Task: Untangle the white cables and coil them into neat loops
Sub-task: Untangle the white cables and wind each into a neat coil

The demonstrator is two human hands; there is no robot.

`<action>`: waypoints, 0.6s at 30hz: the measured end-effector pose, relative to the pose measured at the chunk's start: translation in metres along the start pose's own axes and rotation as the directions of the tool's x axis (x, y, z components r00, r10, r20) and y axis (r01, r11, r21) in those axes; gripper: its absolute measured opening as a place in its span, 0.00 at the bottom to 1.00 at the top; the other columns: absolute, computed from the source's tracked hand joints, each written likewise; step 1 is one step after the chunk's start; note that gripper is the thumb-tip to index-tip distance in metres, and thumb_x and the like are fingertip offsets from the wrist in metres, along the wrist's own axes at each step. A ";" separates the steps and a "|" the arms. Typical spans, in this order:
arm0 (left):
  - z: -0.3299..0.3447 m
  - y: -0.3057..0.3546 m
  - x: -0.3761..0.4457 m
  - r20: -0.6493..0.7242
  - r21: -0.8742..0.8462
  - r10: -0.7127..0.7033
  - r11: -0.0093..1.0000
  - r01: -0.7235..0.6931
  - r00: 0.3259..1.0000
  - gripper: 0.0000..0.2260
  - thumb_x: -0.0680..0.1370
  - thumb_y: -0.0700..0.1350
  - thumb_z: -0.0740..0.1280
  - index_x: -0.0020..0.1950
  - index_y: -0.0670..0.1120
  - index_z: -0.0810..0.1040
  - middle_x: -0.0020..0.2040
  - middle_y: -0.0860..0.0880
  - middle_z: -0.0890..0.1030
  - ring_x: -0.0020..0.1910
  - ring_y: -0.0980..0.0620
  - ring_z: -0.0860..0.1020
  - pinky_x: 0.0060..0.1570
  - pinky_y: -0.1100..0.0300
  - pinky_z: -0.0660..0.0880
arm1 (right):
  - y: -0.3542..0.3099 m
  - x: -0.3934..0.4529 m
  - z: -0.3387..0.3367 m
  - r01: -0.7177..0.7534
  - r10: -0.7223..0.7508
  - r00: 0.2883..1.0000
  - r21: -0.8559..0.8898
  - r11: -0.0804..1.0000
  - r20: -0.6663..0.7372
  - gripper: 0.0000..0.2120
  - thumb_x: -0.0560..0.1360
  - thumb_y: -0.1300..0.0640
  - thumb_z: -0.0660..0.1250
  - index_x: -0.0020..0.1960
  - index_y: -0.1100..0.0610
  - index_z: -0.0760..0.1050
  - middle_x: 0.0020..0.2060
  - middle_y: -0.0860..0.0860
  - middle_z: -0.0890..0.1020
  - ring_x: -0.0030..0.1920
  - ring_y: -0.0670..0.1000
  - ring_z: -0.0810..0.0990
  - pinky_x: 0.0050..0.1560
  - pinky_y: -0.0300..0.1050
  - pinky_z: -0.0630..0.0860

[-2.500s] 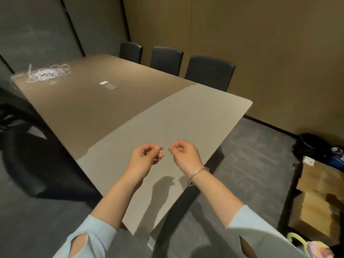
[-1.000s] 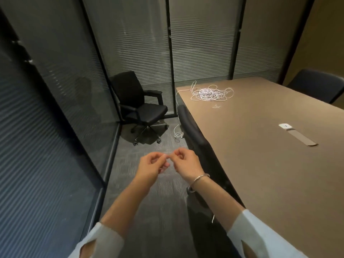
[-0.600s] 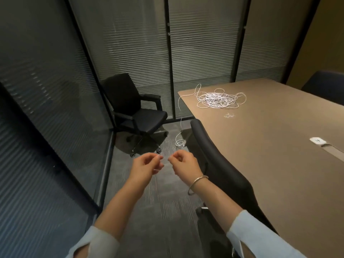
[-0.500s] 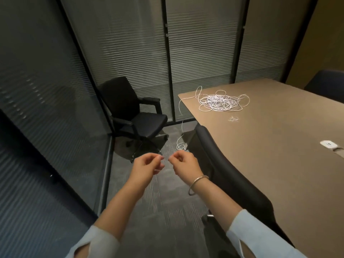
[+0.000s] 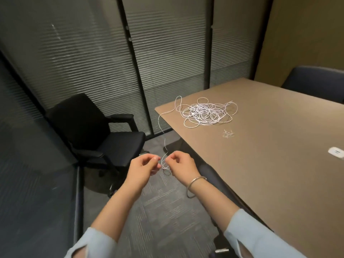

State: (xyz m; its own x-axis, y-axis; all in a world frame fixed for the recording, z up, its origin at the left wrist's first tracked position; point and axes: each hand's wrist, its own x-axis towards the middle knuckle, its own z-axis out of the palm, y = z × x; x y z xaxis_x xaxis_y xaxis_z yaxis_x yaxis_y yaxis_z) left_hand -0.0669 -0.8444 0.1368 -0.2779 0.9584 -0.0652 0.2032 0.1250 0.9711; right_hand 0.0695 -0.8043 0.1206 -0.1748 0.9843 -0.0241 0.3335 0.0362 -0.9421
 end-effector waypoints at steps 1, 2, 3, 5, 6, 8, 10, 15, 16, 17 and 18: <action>0.003 0.002 0.026 0.010 0.003 0.009 1.000 -0.009 1.000 0.06 0.79 0.42 0.67 0.47 0.45 0.83 0.35 0.48 0.82 0.38 0.53 0.80 0.46 0.56 0.78 | 0.000 0.026 0.001 -0.001 0.001 1.000 -0.002 1.000 -0.006 0.09 0.75 0.56 0.66 0.36 0.51 0.74 0.31 0.50 0.78 0.35 0.52 0.76 0.44 0.49 0.77; 0.007 0.004 0.052 0.019 0.006 0.009 1.000 -0.009 1.000 0.06 0.79 0.42 0.67 0.47 0.45 0.83 0.35 0.48 0.82 0.38 0.53 0.79 0.44 0.57 0.78 | 0.000 0.052 0.000 -0.010 0.010 1.000 0.002 1.000 -0.013 0.09 0.75 0.56 0.66 0.36 0.51 0.74 0.30 0.50 0.77 0.35 0.52 0.76 0.43 0.48 0.77; 0.010 0.008 0.067 0.024 0.012 0.008 1.000 -0.008 1.000 0.06 0.79 0.42 0.67 0.47 0.44 0.83 0.35 0.49 0.82 0.37 0.54 0.79 0.42 0.59 0.77 | 0.000 0.068 -0.001 -0.016 0.016 1.000 0.016 1.000 -0.014 0.10 0.75 0.56 0.66 0.36 0.50 0.74 0.30 0.49 0.77 0.34 0.51 0.76 0.42 0.48 0.76; 0.017 0.016 0.112 0.036 0.012 0.021 1.000 -0.022 0.999 0.06 0.79 0.42 0.66 0.48 0.44 0.83 0.35 0.50 0.82 0.36 0.55 0.79 0.40 0.61 0.75 | -0.001 0.112 -0.004 -0.007 0.007 1.000 0.013 1.000 -0.028 0.09 0.75 0.56 0.66 0.36 0.50 0.75 0.30 0.49 0.77 0.33 0.49 0.75 0.40 0.44 0.74; 0.020 0.020 0.128 0.040 0.003 0.022 1.000 -0.022 0.999 0.06 0.79 0.42 0.66 0.48 0.43 0.83 0.35 0.50 0.82 0.36 0.56 0.78 0.40 0.62 0.74 | -0.003 0.128 -0.005 -0.012 0.012 1.000 -0.002 1.000 -0.024 0.08 0.76 0.56 0.66 0.37 0.51 0.76 0.31 0.49 0.78 0.33 0.49 0.75 0.39 0.42 0.74; 0.026 0.027 0.163 0.047 -0.007 0.024 1.000 -0.024 0.999 0.06 0.79 0.41 0.66 0.48 0.42 0.83 0.34 0.50 0.81 0.34 0.58 0.78 0.39 0.63 0.73 | -0.002 0.165 -0.006 -0.017 0.017 0.999 -0.001 1.000 -0.031 0.07 0.75 0.55 0.66 0.37 0.51 0.76 0.33 0.52 0.81 0.35 0.52 0.78 0.41 0.46 0.78; 0.031 0.031 0.198 0.053 -0.008 0.020 1.000 -0.019 0.998 0.06 0.79 0.40 0.66 0.48 0.41 0.82 0.33 0.51 0.81 0.31 0.60 0.77 0.38 0.63 0.72 | 0.001 0.200 -0.005 -0.038 0.038 0.998 0.009 0.999 -0.044 0.08 0.73 0.54 0.67 0.35 0.51 0.75 0.34 0.55 0.82 0.37 0.58 0.81 0.45 0.53 0.81; 0.033 0.029 0.272 0.071 -0.001 0.025 1.000 -0.025 0.997 0.07 0.80 0.39 0.65 0.50 0.39 0.82 0.33 0.50 0.80 0.27 0.61 0.74 0.40 0.60 0.72 | 0.010 0.269 -0.002 -0.058 0.059 0.996 0.010 0.998 -0.060 0.10 0.74 0.55 0.67 0.34 0.50 0.73 0.30 0.49 0.78 0.35 0.53 0.77 0.44 0.49 0.78; 0.033 0.028 0.288 0.076 0.005 0.016 1.000 -0.017 0.997 0.07 0.80 0.39 0.65 0.50 0.40 0.82 0.33 0.50 0.80 0.28 0.61 0.75 0.41 0.60 0.72 | 0.011 0.283 0.000 -0.068 0.069 0.995 0.016 0.998 -0.065 0.11 0.74 0.56 0.67 0.34 0.50 0.73 0.30 0.48 0.76 0.35 0.52 0.77 0.43 0.47 0.77; 0.033 0.025 0.302 0.084 0.014 0.010 1.000 -0.011 0.996 0.07 0.80 0.39 0.65 0.50 0.40 0.82 0.33 0.51 0.81 0.29 0.60 0.76 0.41 0.59 0.73 | 0.012 0.295 0.003 -0.072 0.073 0.995 0.023 0.997 -0.068 0.11 0.75 0.56 0.67 0.34 0.50 0.73 0.30 0.47 0.76 0.35 0.52 0.76 0.43 0.47 0.76; 0.032 0.021 0.323 0.100 0.015 0.003 1.000 -0.004 0.995 0.07 0.80 0.39 0.65 0.49 0.41 0.82 0.33 0.51 0.81 0.30 0.60 0.76 0.42 0.59 0.73 | 0.014 0.312 0.007 -0.079 0.081 0.994 0.025 0.997 -0.078 0.11 0.75 0.56 0.67 0.34 0.50 0.73 0.29 0.47 0.75 0.35 0.52 0.76 0.42 0.46 0.76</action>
State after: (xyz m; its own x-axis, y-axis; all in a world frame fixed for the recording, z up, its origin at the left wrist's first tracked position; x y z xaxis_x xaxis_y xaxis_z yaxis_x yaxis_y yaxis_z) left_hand -0.1223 -0.5236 0.1287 -0.1823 0.9796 -0.0852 0.2183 0.1248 0.9679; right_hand 0.0128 -0.4984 0.0975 -0.0742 0.9945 -0.0737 0.3227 -0.0459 -0.9454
